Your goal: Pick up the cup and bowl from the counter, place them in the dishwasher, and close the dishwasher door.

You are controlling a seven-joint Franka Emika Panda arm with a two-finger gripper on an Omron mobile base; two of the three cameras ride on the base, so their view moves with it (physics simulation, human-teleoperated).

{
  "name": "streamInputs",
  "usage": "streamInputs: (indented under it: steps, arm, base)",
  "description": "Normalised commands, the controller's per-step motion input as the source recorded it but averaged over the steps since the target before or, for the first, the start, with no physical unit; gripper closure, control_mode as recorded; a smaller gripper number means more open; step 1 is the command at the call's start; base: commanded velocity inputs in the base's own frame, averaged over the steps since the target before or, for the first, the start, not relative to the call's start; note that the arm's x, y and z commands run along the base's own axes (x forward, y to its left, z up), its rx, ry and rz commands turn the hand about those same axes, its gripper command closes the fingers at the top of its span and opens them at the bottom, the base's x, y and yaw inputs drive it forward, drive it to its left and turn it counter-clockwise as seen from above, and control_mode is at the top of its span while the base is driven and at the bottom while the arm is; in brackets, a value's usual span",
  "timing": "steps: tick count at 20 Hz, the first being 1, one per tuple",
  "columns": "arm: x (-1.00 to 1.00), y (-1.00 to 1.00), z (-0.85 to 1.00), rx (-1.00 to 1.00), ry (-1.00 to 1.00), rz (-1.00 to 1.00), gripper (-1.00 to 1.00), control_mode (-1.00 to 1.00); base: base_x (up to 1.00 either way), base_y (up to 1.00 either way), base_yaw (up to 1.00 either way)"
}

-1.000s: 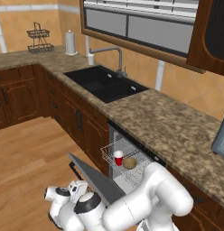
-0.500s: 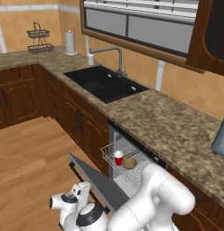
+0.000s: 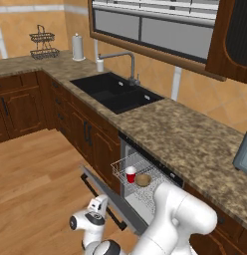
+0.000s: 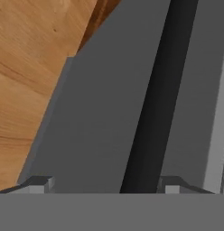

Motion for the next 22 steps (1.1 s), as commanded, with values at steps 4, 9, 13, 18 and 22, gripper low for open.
streamInputs:
  steps: [4, 9, 13, 18, 22]
  arm:
    - [0.22, -1.0, 0.05, -0.11, 0.0, 0.05, -1.0, -1.0]
    - [0.62, -1.0, 0.0, -0.21, 0.05, -0.07, -1.0, -1.0]
    - [0.57, -1.0, -0.01, -0.18, 0.01, -0.26, -1.0, -1.0]
    - [0.44, -1.0, 0.0, -0.15, 0.05, -0.33, -1.0, -1.0]
    - [0.32, -1.0, -0.17, -0.08, 0.0, -0.33, -1.0, -1.0]
  base:
    - [0.0, 0.0, 0.0]
    - [0.0, 0.0, 0.0]
    - [0.0, 0.0, 0.0]
    - [0.0, 0.0, 0.0]
    - [0.0, 0.0, 0.0]
